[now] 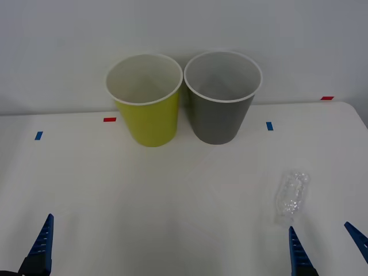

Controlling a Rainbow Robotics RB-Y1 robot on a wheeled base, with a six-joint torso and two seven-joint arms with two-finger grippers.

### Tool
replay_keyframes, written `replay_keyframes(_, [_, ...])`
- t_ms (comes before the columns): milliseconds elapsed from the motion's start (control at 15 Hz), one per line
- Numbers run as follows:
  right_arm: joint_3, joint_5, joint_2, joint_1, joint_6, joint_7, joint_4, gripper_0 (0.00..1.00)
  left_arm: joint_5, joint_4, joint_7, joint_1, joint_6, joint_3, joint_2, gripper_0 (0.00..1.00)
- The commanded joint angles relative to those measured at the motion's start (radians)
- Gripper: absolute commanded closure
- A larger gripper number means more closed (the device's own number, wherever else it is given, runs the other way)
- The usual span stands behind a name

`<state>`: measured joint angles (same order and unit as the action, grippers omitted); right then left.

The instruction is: Put cans in the gray bin and PET bottles in the light green bin.

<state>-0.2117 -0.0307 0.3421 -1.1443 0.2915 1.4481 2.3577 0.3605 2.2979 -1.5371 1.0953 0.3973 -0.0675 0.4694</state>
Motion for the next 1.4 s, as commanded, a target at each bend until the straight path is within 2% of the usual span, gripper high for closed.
replay_keyframes(67, [0.000, 0.000, 0.000, 0.000, 0.000, 0.000, 0.000, 0.00, 0.000, 0.000, 0.000, 0.000, 0.000, 0.000, 0.000, 0.00])
replay_keyframes(1133, [0.000, 0.000, 0.000, 0.000, 0.000, 0.000, 0.000, 0.00, 0.000, 0.000, 0.000, 0.000, 0.000, 0.000, 0.000, 0.00])
replay_keyframes(1267, [-0.009, 0.000, -0.021, 0.015, -0.020, 0.003, -0.064, 0.00, 0.000, 0.000, 0.000, 0.000, 0.000, 0.000, 0.000, 0.00])
replay_keyframes(1400, [-0.028, 0.003, -0.021, 0.003, 0.012, 0.006, -0.058, 0.00, 0.000, 0.000, 0.000, 0.000, 0.000, 0.000, 0.000, 0.00])
